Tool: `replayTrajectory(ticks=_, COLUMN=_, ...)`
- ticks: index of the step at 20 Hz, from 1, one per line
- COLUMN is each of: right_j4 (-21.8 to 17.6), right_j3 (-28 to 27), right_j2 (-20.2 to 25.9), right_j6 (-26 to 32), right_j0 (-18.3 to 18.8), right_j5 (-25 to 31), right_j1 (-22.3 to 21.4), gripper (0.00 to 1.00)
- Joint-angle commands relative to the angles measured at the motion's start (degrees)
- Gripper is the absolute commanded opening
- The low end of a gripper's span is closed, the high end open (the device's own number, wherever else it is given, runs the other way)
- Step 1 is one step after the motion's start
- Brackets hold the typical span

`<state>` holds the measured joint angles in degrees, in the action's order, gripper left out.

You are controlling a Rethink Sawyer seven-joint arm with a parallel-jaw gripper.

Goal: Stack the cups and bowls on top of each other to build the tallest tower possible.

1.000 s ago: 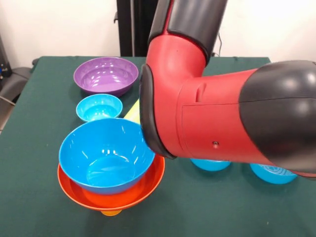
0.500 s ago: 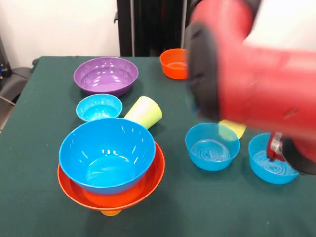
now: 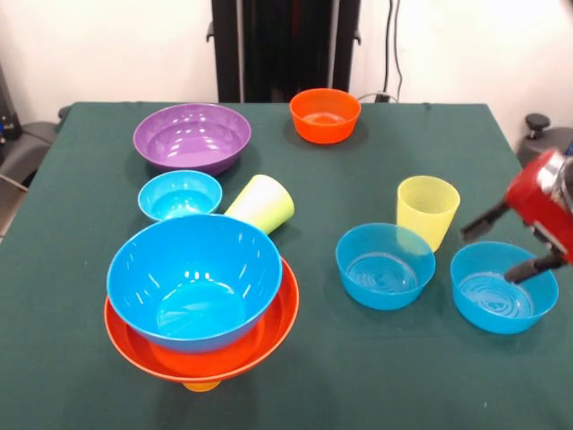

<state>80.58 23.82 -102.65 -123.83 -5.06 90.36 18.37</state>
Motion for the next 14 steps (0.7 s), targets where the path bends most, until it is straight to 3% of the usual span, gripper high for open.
replayTrajectory(ticks=1, right_j4=-10.74, right_j3=9.35, right_j2=-2.4, right_j6=-26.38, right_j0=-3.24, right_j5=-6.06, right_j1=0.03, gripper=1.0)
replayTrajectory(ticks=4, right_j4=-11.79, right_j3=10.13, right_j2=-0.5, right_j6=-29.16, right_j0=-4.27, right_j5=-7.54, right_j1=0.5, gripper=1.0)
replayTrajectory(ticks=8, right_j4=-13.45, right_j3=8.43, right_j2=2.31, right_j6=-28.51, right_j0=-3.81, right_j5=-5.72, right_j1=-0.84, gripper=1.0)
replayTrajectory(ticks=12, right_j4=-14.45, right_j3=8.45, right_j2=7.34, right_j6=-24.2, right_j0=-3.91, right_j5=-7.45, right_j1=-1.88, gripper=1.0)
replayTrajectory(ticks=14, right_j4=-14.34, right_j3=10.67, right_j2=13.64, right_j6=-18.48, right_j0=-4.96, right_j5=-11.41, right_j1=-2.49, gripper=1.0)
